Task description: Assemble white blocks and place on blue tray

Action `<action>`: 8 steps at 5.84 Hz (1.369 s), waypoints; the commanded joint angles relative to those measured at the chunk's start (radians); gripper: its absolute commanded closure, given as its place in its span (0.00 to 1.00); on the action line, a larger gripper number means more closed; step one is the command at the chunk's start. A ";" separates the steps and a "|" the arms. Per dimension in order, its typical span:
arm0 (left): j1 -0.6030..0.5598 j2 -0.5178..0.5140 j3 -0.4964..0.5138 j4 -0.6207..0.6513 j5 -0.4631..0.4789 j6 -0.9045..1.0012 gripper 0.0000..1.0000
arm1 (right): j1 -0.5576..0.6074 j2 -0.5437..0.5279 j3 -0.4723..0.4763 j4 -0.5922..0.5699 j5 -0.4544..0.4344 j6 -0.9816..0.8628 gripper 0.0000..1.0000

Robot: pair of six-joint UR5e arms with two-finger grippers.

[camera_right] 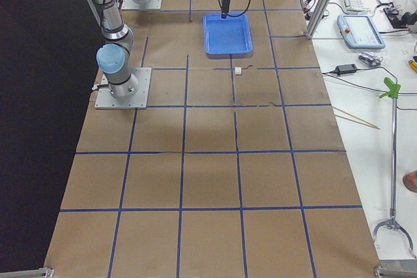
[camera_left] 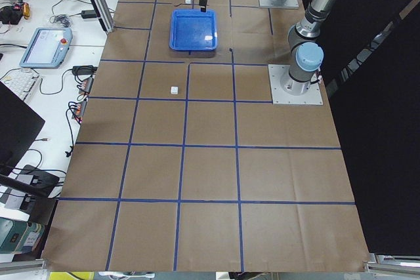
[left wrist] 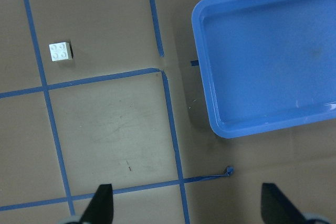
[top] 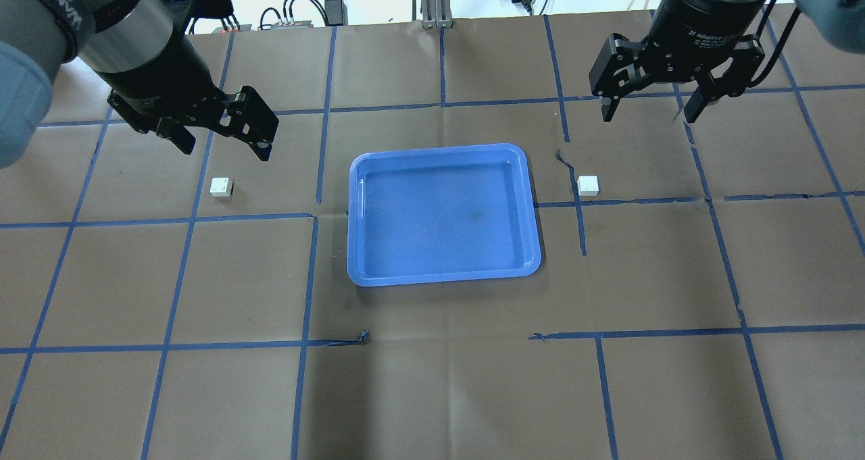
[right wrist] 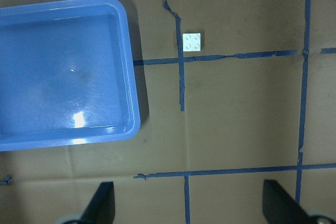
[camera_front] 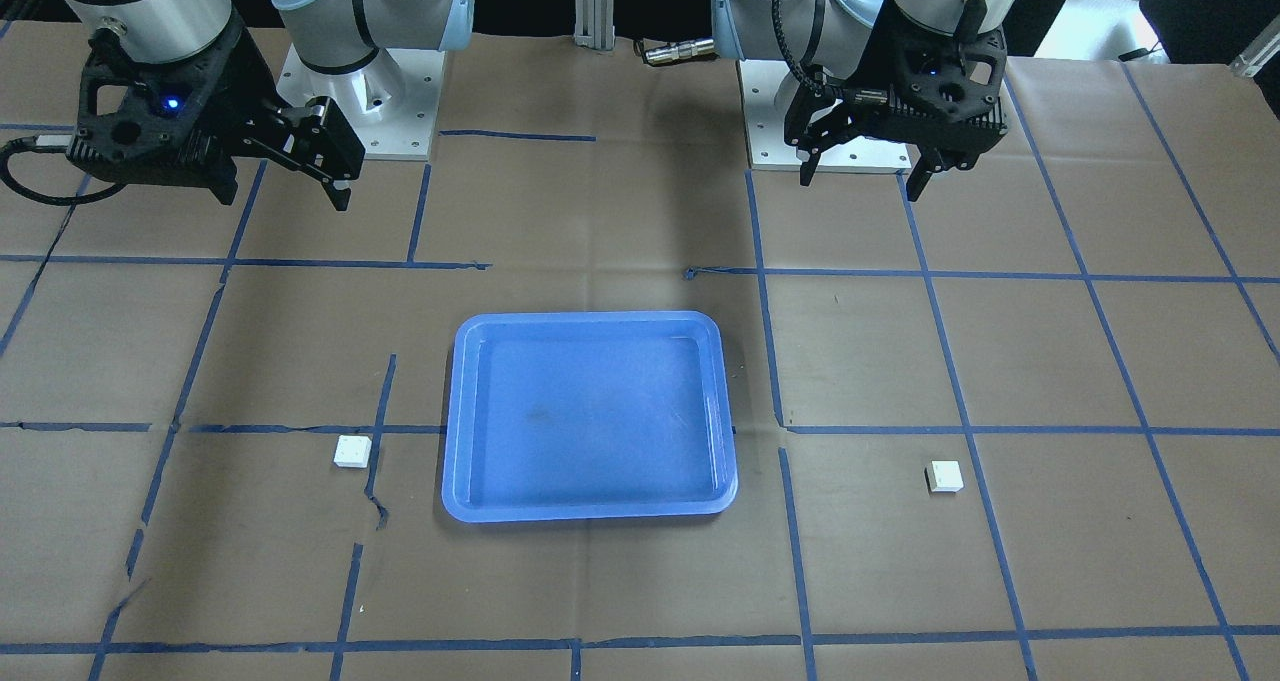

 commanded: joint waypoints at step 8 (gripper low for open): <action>0.256 -0.422 -0.053 0.450 0.018 0.145 0.01 | -0.012 0.000 -0.009 0.023 0.005 -0.151 0.00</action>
